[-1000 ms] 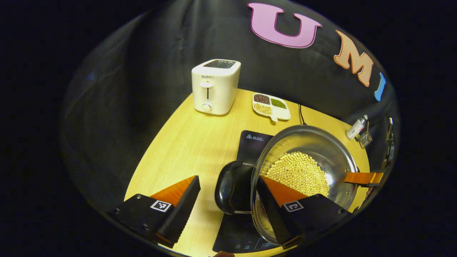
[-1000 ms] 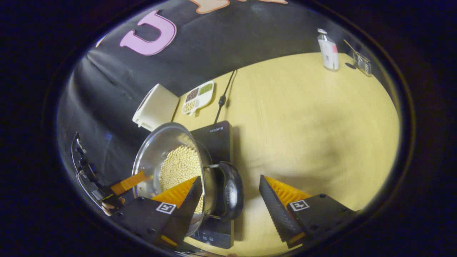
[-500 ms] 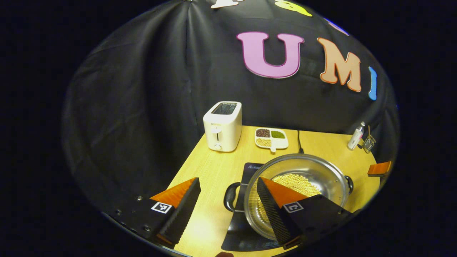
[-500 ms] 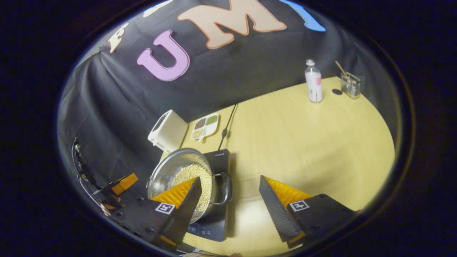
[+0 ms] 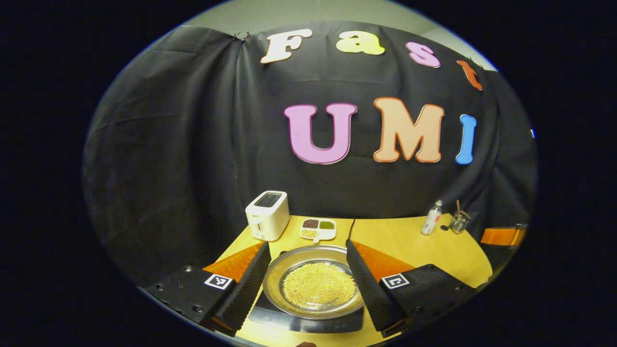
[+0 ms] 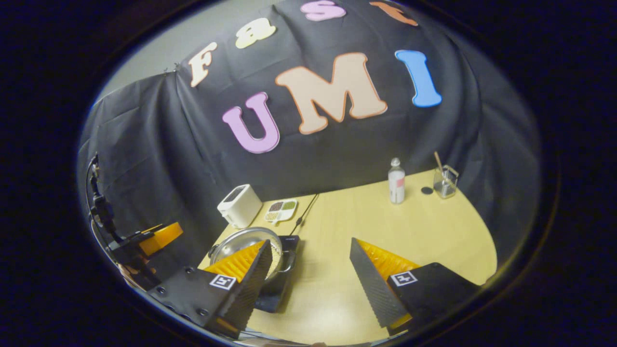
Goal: First push the handle of the pot to place it horizontally, then grasp the pot with both hands and set it on the induction cooktop.
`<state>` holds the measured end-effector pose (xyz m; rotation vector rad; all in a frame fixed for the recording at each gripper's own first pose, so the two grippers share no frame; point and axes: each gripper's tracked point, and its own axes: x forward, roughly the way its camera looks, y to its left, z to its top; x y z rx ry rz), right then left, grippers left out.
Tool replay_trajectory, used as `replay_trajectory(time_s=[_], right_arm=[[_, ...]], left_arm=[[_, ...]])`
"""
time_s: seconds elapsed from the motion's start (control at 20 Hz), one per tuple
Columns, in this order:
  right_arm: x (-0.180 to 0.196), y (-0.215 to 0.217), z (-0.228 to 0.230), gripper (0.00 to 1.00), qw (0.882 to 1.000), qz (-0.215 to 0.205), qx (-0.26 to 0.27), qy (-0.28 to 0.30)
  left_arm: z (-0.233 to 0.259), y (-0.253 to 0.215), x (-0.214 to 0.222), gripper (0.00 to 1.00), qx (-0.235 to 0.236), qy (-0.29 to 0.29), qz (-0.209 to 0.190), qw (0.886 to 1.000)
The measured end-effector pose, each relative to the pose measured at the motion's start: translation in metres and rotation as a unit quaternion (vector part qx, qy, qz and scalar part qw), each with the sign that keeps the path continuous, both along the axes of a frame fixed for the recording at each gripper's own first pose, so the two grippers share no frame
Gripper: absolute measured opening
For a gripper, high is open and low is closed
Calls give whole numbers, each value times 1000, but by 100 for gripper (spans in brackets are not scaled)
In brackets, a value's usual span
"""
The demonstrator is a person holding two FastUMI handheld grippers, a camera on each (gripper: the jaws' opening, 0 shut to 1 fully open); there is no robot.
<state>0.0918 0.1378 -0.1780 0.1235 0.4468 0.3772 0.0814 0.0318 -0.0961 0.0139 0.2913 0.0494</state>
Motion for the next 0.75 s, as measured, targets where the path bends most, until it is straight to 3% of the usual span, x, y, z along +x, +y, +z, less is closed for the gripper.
replay_trajectory(time_s=[0.25,0.45,0.65,0.7,0.75], right_arm=[[-39,-55,68,99,997,1,1,-73],[-60,-85,106,99,993,-3,-9,-114],[-75,-109,135,99,988,-3,-7,-152],[-77,-114,138,92,987,-3,-8,-158],[-79,-120,142,92,987,-5,-7,-162]], left_arm=[[54,-67,-39,94,14,-61,-10,998],[61,-124,-56,96,17,-76,-36,996],[72,-151,-71,94,18,-93,-43,995],[79,-153,-72,94,21,-105,-39,994],[85,-157,-71,94,24,-114,-37,993]])
